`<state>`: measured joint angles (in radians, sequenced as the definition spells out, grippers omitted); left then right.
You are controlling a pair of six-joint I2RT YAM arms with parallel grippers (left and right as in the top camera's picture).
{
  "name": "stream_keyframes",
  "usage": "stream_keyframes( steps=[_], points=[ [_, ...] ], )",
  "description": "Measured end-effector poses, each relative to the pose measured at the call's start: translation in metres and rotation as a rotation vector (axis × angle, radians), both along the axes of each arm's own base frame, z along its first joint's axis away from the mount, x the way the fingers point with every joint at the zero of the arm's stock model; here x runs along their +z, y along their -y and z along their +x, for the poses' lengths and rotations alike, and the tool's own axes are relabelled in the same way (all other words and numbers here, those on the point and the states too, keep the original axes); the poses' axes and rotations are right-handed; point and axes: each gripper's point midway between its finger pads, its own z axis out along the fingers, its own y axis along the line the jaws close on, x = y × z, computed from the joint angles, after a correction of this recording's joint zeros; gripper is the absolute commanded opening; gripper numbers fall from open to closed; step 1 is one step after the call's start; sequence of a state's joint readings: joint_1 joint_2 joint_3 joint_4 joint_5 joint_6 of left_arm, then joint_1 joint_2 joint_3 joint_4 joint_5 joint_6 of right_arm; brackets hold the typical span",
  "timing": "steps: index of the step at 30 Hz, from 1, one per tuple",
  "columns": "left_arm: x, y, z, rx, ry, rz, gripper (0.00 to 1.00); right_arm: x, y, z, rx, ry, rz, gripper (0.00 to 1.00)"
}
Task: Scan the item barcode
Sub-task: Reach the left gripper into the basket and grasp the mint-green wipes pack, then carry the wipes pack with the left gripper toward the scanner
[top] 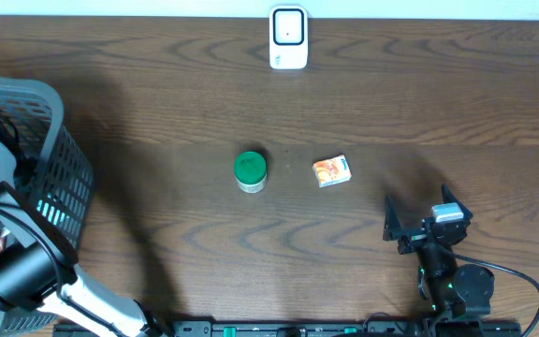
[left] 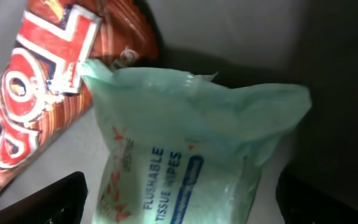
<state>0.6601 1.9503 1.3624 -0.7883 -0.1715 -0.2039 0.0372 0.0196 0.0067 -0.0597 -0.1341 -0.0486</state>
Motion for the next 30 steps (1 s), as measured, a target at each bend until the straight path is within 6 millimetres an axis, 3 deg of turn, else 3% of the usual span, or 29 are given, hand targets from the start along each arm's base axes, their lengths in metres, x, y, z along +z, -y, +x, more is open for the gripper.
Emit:
stream_keyframes(
  steps=[4,7,10,11,17,23,25,27,28,30],
  points=[
    [-0.003,-0.002,0.005,-0.001,0.038,0.015,0.95,0.0,0.0,0.0,0.0,0.0,0.0,0.99],
    [-0.006,0.001,0.007,-0.003,0.082,0.014,0.8,0.0,0.0,0.0,0.0,0.0,0.0,0.99],
    [-0.011,0.006,0.01,-0.003,0.119,-0.003,0.58,0.0,0.0,0.0,0.0,0.0,0.0,0.99],
    [-0.012,0.007,0.011,-0.007,0.125,-0.009,0.56,0.0,0.0,0.0,0.0,0.0,0.0,0.99],
    [-0.01,0.012,0.01,-0.006,0.128,-0.022,0.55,0.0,0.0,0.0,0.0,0.0,0.0,0.99],
    [-0.001,0.028,-0.012,0.0,0.039,-0.094,0.55,0.0,0.0,0.0,0.0,0.0,0.0,0.99],
    [0.011,0.028,-0.014,0.003,0.036,-0.097,0.55,0.0,0.0,0.0,0.0,0.0,0.0,0.99],
    [0.041,0.02,-0.007,0.005,0.081,-0.064,0.55,0.0,0.0,0.0,0.0,0.0,0.0,0.99],
    [0.063,0.015,0.0,0.004,0.128,-0.03,0.56,0.0,0.0,0.0,0.0,0.0,0.0,0.99],
    [0.13,0.001,0.013,0.0,0.27,0.082,0.55,0.0,0.0,0.0,0.0,-0.001,0.0,0.99]
  ],
)
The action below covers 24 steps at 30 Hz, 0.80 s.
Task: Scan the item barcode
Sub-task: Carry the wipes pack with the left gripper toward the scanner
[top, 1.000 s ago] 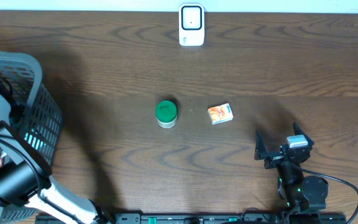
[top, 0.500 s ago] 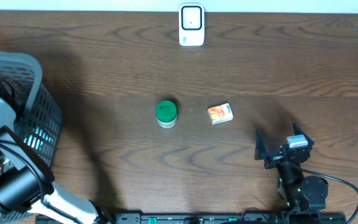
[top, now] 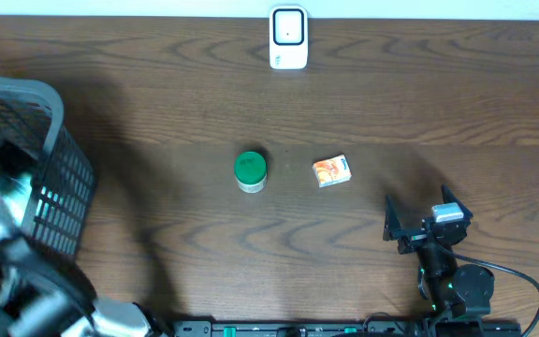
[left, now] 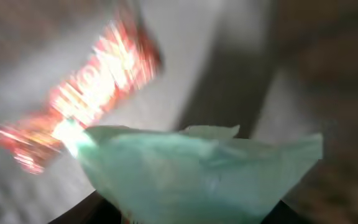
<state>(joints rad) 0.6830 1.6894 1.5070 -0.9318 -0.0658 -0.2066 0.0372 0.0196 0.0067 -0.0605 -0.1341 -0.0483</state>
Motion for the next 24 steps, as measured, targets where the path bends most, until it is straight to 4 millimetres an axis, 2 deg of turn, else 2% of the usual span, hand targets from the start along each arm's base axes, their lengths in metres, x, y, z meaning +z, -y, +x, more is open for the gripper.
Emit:
stream_keyframes(
  steps=[2,3,6,9,10,11,13,14,17,20,24],
  points=[
    [0.073,-0.007,0.004,0.01,0.156,0.124,0.55,0.0,0.0,0.0,0.0,0.0,0.0,0.99],
    [0.116,-0.006,0.0,0.023,0.249,0.193,0.55,0.0,0.0,0.0,0.0,0.0,0.0,0.99],
    [0.216,0.013,-0.023,0.056,0.499,0.341,0.51,0.0,0.0,0.0,0.0,0.0,0.0,0.99],
    [0.285,0.051,-0.042,0.013,0.737,0.404,0.51,0.0,0.0,0.0,0.0,0.0,0.0,0.99],
    [0.299,0.064,-0.045,-0.021,0.798,0.405,0.51,0.0,0.0,0.0,0.0,0.001,0.0,0.99],
    [0.317,0.088,-0.05,-0.083,0.886,0.386,0.51,0.0,0.0,0.0,0.0,0.0,0.0,0.99],
    [0.333,0.126,-0.05,-0.2,0.987,0.312,0.51,0.0,0.0,0.0,0.0,0.001,0.0,0.99],
    [0.336,0.14,-0.049,-0.249,1.015,0.278,0.51,0.0,0.0,0.0,0.0,0.001,0.0,0.99],
    [0.339,0.201,-0.042,-0.467,1.087,0.09,0.51,0.0,0.0,0.0,0.0,0.001,0.0,0.99],
    [0.327,0.256,-0.041,-0.66,1.079,-0.127,0.49,0.0,0.0,0.0,0.0,0.001,0.0,0.99],
    [0.305,0.309,-0.042,-0.829,1.013,-0.352,0.48,0.0,0.0,0.0,0.0,0.0,0.0,0.99]
  ],
)
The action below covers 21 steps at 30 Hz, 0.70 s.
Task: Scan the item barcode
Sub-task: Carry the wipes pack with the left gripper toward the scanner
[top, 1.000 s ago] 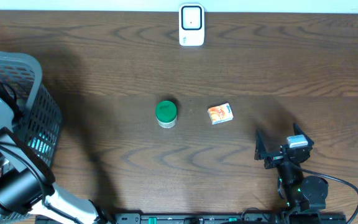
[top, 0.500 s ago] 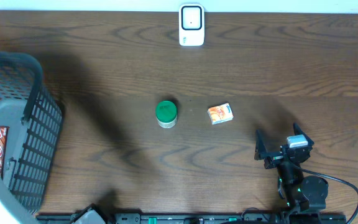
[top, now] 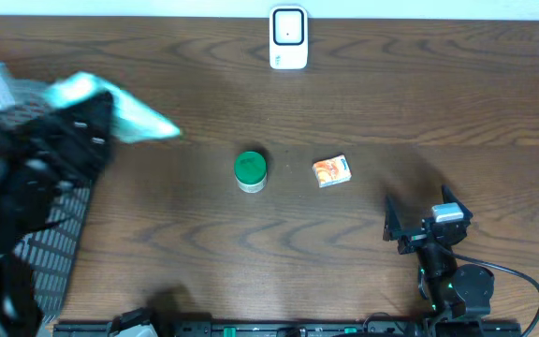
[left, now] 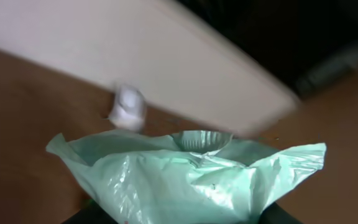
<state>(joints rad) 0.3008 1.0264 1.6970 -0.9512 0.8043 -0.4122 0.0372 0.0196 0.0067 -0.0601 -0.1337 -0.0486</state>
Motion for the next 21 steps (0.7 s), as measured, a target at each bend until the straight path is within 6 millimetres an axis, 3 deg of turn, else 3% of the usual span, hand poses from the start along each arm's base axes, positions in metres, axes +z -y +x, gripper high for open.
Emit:
stream_keyframes(
  steps=[6,7,13,15,21],
  points=[
    [-0.048,0.061,0.014,-0.253,-0.171,-0.029,0.48,0.0,0.0,0.0,0.0,0.0,0.0,0.99],
    [-0.067,0.078,0.022,-0.309,-0.235,-0.021,0.49,0.0,0.0,0.0,0.0,0.0,0.0,0.99],
    [-0.134,0.142,0.05,-0.444,-0.426,0.072,0.49,0.0,0.0,0.0,0.0,0.0,0.0,0.99],
    [-0.167,0.174,0.063,-0.497,-0.491,0.123,0.49,0.0,0.0,0.0,0.0,0.0,0.0,0.99],
    [-0.234,0.219,0.081,-0.549,-0.602,0.216,0.49,0.0,0.0,0.0,0.0,0.0,0.0,0.99]
  ],
)
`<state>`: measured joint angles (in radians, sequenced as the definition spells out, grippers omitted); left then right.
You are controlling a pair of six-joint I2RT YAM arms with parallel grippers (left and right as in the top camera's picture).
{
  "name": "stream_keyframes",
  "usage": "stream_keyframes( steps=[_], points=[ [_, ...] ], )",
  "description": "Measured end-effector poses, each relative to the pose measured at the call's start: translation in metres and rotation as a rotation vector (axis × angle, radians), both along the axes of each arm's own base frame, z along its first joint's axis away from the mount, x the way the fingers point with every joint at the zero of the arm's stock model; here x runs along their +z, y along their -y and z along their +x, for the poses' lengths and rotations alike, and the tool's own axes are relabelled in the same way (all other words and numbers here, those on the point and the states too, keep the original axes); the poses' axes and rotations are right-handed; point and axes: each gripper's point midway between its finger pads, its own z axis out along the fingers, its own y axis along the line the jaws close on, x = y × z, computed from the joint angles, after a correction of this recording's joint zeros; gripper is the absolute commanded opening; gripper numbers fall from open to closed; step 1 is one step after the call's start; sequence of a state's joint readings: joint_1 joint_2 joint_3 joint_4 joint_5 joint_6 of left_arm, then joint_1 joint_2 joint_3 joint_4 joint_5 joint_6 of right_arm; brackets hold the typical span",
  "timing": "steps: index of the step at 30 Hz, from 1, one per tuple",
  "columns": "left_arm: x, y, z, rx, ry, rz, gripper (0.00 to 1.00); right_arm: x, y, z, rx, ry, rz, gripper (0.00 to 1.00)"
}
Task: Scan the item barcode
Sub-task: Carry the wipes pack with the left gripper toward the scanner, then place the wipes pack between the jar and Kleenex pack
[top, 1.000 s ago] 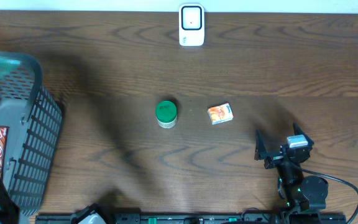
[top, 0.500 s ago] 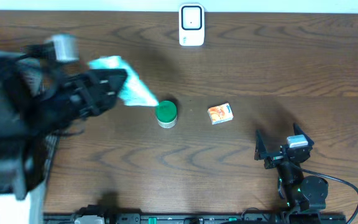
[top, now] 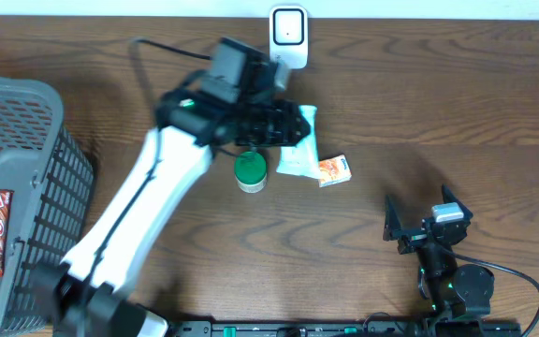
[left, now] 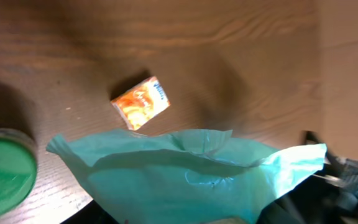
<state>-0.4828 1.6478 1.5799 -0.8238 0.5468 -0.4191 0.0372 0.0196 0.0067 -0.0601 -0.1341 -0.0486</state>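
My left gripper (top: 284,126) is shut on a pale green pack of tissue wipes (top: 298,145), held above the middle of the table, a little below the white barcode scanner (top: 288,37) at the far edge. In the left wrist view the green pack (left: 191,174) fills the lower frame and hides the fingers. My right gripper (top: 415,229) rests near the front right edge, jaws apart, holding nothing.
A green-lidded round tin (top: 250,171) and a small orange box (top: 331,170) lie on the table just under the held pack. A grey mesh basket (top: 54,168) at the left edge holds a red snack pack.
My left arm has swung from beside the basket at the left to the middle of the table, carrying the green pack. It now hangs over the tin and the orange box. The right arm is unmoved.
My left gripper was down in the basket at the green wipes pack beside the red snack pack. Then it had the pack raised inside the basket, then clear of the basket's rim. Now it holds the pack over the table's middle, near the scanner.
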Motion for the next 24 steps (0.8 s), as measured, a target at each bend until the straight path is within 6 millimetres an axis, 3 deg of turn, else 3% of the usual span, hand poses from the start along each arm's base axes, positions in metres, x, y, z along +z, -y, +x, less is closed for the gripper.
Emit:
stream_keyframes(
  steps=[1,5,11,15,16,20,22,24],
  points=[
    [-0.019,0.008,0.003,-0.013,-0.032,0.026,0.49,0.0,0.0,0.0,0.0,0.0,0.0,0.99],
    [-0.064,0.019,0.007,-0.026,-0.104,0.097,0.49,0.0,0.0,0.0,0.0,0.0,0.0,0.99],
    [-0.134,0.019,0.011,-0.006,-0.184,0.264,0.49,0.0,0.0,0.0,0.0,0.0,0.0,0.99],
    [-0.165,0.01,0.016,0.023,-0.206,0.351,0.81,0.0,0.0,0.0,0.0,0.0,0.0,0.99],
    [-0.167,0.009,0.018,0.025,-0.201,0.361,0.87,0.0,0.0,0.0,0.0,0.0,0.0,0.99],
    [-0.161,0.007,0.027,0.021,-0.15,0.367,0.94,0.0,0.0,0.0,0.0,0.0,0.0,0.99],
    [-0.144,0.007,0.035,0.023,-0.106,0.351,0.98,0.0,0.0,0.0,0.0,0.0,0.0,0.99],
    [-0.101,0.006,0.051,0.032,-0.006,0.305,0.98,0.0,0.0,0.0,0.0,0.0,0.0,0.99]
  ],
)
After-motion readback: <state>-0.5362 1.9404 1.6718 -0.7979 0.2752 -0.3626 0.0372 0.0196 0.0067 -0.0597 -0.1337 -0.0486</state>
